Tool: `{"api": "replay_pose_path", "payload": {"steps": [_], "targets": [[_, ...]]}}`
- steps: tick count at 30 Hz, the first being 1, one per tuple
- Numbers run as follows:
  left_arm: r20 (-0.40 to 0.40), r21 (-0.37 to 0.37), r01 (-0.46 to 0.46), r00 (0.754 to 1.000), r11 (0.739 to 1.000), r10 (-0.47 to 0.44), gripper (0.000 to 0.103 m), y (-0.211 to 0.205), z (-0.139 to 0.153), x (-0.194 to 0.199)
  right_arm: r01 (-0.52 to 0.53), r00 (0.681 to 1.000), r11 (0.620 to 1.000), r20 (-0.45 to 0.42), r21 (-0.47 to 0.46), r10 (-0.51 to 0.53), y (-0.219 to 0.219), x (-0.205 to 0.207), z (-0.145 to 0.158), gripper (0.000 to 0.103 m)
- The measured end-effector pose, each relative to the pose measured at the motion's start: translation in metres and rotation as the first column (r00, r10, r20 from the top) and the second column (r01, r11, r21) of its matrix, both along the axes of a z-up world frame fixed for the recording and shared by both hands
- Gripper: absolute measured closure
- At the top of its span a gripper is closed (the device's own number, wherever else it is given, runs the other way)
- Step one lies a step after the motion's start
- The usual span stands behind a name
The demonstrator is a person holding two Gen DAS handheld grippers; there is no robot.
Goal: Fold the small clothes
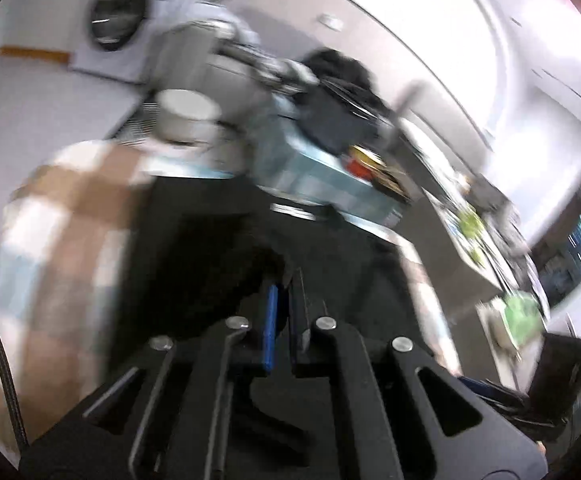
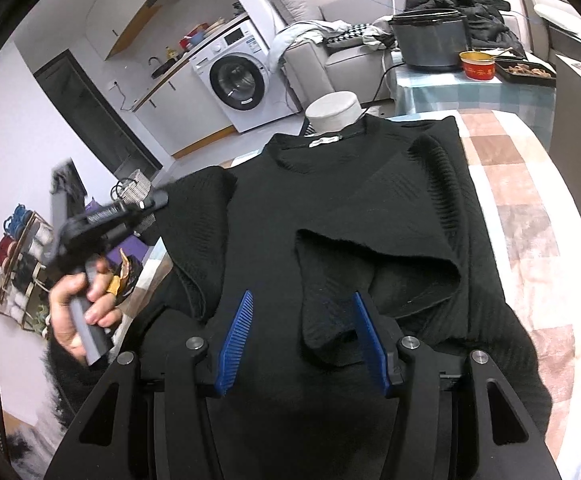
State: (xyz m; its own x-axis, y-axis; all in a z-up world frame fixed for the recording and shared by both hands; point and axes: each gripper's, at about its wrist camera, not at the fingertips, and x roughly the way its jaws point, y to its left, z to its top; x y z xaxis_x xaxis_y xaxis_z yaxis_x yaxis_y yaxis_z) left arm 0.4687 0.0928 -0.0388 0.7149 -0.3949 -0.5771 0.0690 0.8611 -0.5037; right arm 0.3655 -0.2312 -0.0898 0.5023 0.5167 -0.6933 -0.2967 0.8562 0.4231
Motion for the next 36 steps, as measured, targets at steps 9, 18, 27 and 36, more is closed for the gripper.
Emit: {"api": "replay_pose_path", "payload": {"steps": [9, 18, 27, 36], "targets": [[-0.077, 0.093, 0.105, 0.992, 0.99, -0.098, 0.038, -0.056, -0.012, -0.011, 0.142, 0.989, 0.985, -0.023, -0.095, -0.145, -0.041, 0.026, -0.012, 0.05], [-0.204, 0.089, 0.023, 0.979, 0.996, -0.005, 0.038, -0.023, -0.069, -0.047, 0.158, 0.982, 0.981, -0.09, -0.111, -0.168, -0.059, 0.063, -0.039, 0.05], [-0.199, 0.099, 0.042, 0.98, 0.994, -0.021, 0.038, -0.027, -0.072, -0.07, 0.053, 0.995, 0.977, -0.07, -0.208, -0.069, -0.009, 0.075, -0.035, 0.092], [-0.195, 0.093, 0.022, 0.981, 0.995, -0.003, 0.038, -0.014, -0.069, -0.085, -0.034, 0.998, 0.958, -0.065, -0.284, 0.016, 0.031, 0.066, -0.008, 0.065]]}}
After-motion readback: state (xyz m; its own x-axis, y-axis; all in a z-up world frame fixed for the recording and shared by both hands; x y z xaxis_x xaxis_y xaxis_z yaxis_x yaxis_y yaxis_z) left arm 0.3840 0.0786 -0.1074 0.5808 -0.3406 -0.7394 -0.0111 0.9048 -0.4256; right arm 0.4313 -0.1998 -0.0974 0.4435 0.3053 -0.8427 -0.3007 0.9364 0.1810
